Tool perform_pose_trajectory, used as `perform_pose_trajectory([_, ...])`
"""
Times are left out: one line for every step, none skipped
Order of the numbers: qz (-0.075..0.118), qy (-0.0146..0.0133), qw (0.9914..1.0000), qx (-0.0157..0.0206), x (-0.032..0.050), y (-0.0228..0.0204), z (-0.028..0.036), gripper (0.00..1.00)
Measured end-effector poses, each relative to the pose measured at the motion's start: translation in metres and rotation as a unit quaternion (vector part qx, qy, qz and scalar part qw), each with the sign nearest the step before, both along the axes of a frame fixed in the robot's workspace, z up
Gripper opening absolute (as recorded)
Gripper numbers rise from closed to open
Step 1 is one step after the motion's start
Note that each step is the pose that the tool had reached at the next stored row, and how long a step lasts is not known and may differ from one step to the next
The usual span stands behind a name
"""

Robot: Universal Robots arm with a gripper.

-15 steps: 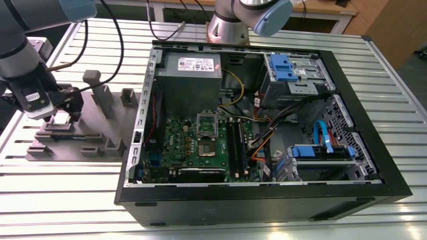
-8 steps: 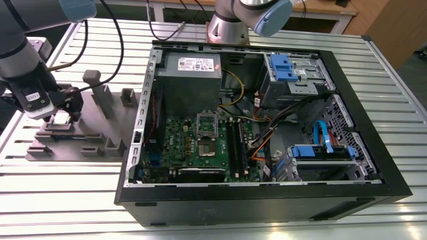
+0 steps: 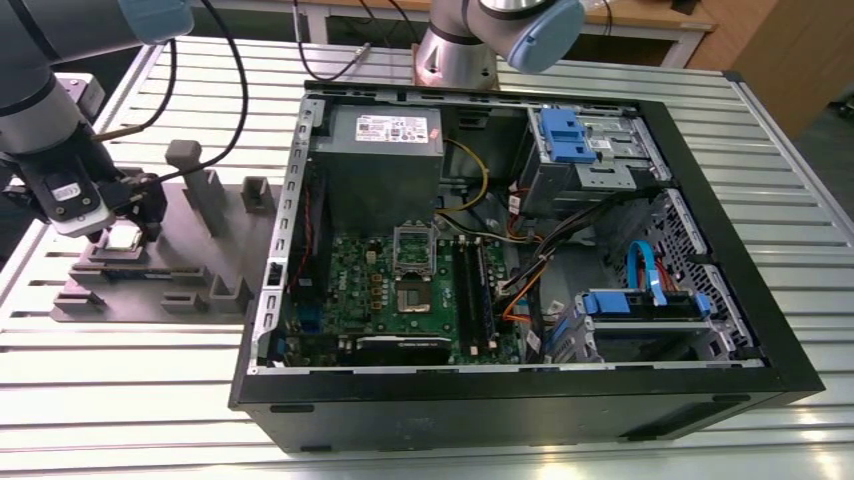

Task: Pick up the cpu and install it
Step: 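Pick up the cpu and move it towards the insertion slot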

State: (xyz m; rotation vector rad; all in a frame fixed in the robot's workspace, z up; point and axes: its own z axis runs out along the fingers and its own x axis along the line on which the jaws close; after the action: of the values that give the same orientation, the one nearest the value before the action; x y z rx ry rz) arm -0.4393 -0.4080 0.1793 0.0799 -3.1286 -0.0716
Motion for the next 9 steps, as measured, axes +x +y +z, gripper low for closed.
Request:
perform_pose_trajectory([0.0, 0.0, 1.0, 0.0, 0.0, 0.0, 0.0, 0.7])
perform_pose_trajectory([0.0, 0.0, 1.0, -0.0001, 0.0, 0.0, 0.0, 0.7])
perform_pose_trajectory([0.0, 0.0, 1.0, -0.0001, 0.0, -0.0003, 0.0, 0.7])
perform_pose_trajectory([0.0, 0.0, 1.0, -0.0001, 0.0, -0.0006, 0.0, 0.7])
perform_pose_trajectory([0.0, 0.0, 1.0, -0.0001, 0.0, -0.0007, 0.0, 0.7])
perform_pose_trajectory([0.0, -0.0001, 1.0, -0.0001, 0.0, -0.0007, 0.0, 0.7])
perform_pose_trajectory([0.0, 0.0, 1.0, -0.0001, 0.0, -0.0008, 0.0, 0.7])
perform_pose_trajectory([0.0, -0.0001, 1.0, -0.0001, -0.0003, -0.0008, -0.0001, 0.7])
perform_pose_trajectory([0.0, -0.0001, 1.0, -0.0001, -0.0003, -0.0008, -0.0001, 0.7])
